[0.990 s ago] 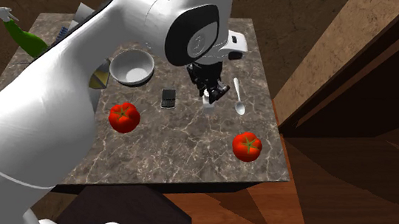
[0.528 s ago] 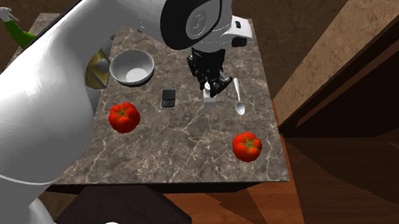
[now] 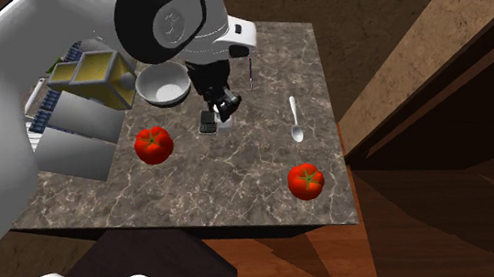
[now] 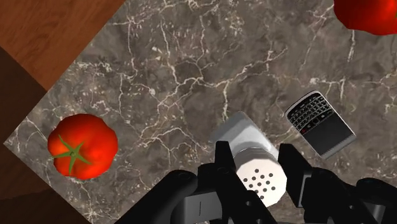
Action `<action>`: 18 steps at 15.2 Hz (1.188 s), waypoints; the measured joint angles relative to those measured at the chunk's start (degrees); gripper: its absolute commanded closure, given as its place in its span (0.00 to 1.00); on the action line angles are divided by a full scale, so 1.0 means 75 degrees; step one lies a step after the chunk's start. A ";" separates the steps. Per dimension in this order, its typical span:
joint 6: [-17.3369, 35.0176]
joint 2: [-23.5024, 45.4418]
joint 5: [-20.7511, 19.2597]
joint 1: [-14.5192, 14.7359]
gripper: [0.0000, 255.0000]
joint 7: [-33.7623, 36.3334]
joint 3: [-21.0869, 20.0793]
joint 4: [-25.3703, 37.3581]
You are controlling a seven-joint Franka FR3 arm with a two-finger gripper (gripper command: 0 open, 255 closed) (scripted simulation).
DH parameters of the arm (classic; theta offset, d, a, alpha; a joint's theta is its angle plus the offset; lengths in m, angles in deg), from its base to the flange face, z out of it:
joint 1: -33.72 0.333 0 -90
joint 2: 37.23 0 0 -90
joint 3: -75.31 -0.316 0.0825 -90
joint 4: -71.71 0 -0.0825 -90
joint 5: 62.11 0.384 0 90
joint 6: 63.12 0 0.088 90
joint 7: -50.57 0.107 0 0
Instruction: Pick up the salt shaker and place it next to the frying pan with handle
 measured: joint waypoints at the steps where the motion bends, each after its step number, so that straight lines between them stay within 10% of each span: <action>1: 0.0058 -0.0253 0.0008 0.0073 1.00 0.0165 -0.0085 -0.0321; 18: -0.0333 -0.2734 0.0802 0.1122 1.00 0.2844 -0.1790 -0.2600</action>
